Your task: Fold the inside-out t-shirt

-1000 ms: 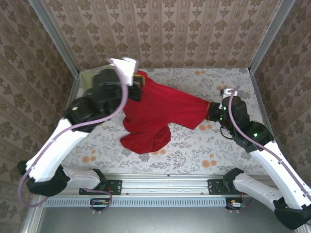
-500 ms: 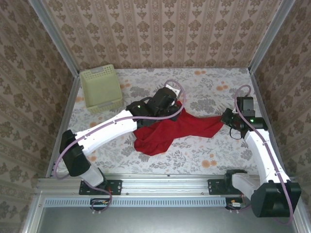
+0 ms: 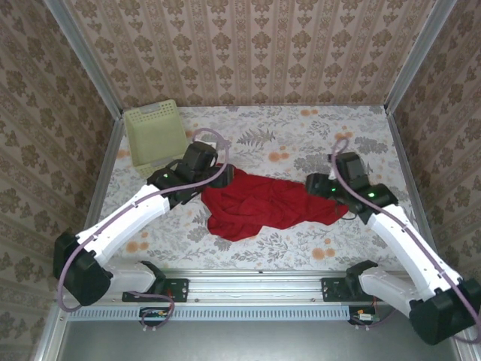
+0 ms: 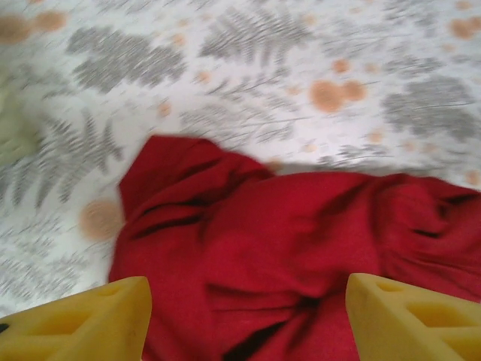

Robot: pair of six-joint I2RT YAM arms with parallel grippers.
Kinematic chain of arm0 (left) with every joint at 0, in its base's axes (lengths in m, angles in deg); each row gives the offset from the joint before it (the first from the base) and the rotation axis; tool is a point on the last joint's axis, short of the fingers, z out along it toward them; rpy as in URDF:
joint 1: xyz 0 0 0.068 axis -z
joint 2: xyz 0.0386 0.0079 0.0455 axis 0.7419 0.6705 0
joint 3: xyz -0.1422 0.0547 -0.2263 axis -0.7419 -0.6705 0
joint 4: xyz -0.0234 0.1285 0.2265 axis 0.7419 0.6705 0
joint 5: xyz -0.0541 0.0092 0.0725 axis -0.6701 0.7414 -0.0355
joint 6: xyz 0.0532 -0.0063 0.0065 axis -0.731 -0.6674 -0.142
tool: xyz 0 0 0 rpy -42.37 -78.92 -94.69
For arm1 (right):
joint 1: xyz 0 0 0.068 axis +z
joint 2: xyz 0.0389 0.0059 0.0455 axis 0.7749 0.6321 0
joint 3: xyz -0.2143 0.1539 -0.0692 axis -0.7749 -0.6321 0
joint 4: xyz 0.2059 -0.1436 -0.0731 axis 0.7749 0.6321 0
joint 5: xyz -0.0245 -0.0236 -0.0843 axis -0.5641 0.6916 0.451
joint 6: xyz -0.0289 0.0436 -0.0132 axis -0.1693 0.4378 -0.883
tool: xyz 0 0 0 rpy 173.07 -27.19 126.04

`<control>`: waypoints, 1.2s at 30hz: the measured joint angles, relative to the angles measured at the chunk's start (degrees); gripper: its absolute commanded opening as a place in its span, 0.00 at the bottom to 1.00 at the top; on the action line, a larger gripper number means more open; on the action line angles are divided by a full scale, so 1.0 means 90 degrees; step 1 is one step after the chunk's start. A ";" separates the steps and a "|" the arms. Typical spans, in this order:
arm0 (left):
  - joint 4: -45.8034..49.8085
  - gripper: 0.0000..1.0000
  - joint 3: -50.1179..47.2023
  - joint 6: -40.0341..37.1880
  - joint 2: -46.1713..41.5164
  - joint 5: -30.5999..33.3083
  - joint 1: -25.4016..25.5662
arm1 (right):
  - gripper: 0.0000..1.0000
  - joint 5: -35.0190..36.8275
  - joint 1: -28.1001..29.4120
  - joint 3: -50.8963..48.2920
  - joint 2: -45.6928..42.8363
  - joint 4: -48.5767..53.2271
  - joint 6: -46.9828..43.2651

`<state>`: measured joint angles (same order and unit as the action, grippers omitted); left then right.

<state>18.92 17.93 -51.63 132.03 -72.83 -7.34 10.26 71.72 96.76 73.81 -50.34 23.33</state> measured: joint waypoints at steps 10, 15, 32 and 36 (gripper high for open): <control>0.0180 0.66 -0.0556 0.0061 0.1049 -0.0095 -0.0466 | 0.68 0.0182 0.2283 0.0831 0.2569 -0.0704 0.0134; -0.0007 0.56 -0.0804 0.0148 0.1273 -0.0301 -0.0699 | 0.68 0.0092 0.2633 0.1394 0.3546 -0.1076 0.0131; 0.0068 0.00 -0.0080 -0.0019 0.1190 -0.1190 -0.1377 | 0.00 0.0185 0.2433 0.2793 0.3750 -0.0525 -0.0274; -0.0080 0.00 0.0537 -0.0185 -0.0066 -0.1047 -0.1559 | 0.00 0.0503 0.1970 0.3077 0.2414 -0.0488 -0.0452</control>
<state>18.20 22.76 -53.29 131.44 -82.25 -21.37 14.78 89.45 124.45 95.54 -54.73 19.27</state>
